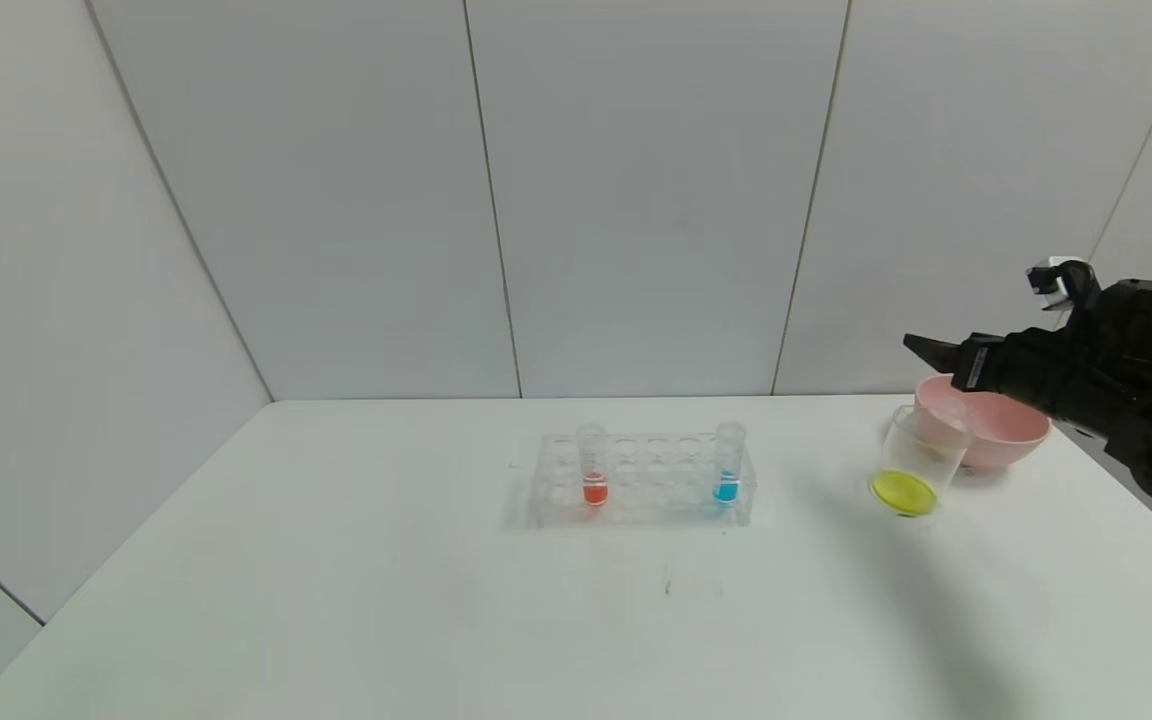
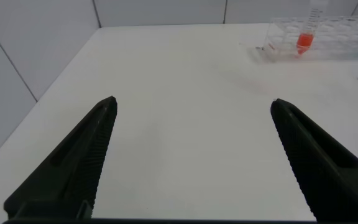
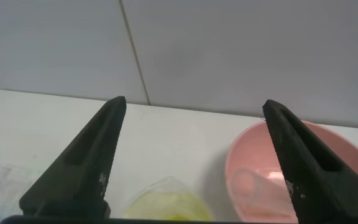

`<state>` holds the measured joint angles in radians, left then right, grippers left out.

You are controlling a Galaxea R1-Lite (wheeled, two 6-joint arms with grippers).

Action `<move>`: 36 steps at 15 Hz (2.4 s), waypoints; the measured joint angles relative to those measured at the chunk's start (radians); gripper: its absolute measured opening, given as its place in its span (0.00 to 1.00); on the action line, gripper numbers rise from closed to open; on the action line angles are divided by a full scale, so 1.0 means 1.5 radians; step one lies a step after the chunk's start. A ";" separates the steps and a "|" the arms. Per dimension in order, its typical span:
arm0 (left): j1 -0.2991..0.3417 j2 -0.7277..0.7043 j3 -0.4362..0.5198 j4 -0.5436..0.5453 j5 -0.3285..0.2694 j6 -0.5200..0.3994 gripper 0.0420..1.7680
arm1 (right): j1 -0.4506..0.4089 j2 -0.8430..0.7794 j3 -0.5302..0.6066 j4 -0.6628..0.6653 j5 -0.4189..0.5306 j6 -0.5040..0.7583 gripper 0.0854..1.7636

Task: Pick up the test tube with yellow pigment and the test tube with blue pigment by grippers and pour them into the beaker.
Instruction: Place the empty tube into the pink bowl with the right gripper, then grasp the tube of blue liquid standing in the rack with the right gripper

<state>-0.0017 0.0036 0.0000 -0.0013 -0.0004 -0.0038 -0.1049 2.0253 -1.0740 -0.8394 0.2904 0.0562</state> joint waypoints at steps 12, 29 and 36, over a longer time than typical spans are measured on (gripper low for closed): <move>0.000 0.000 0.000 0.000 0.000 0.000 1.00 | 0.438 -0.349 0.423 0.003 -0.491 0.066 0.95; 0.000 0.000 0.000 0.000 0.000 0.000 1.00 | 0.674 -0.081 0.367 -0.205 -0.676 0.107 0.96; 0.000 0.000 0.000 0.000 0.000 0.000 1.00 | 0.565 0.044 0.225 -0.205 -0.597 0.070 0.96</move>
<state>-0.0017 0.0036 0.0000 -0.0013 0.0000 -0.0043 0.7432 2.0909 -0.7360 -1.1464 -0.6047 0.1613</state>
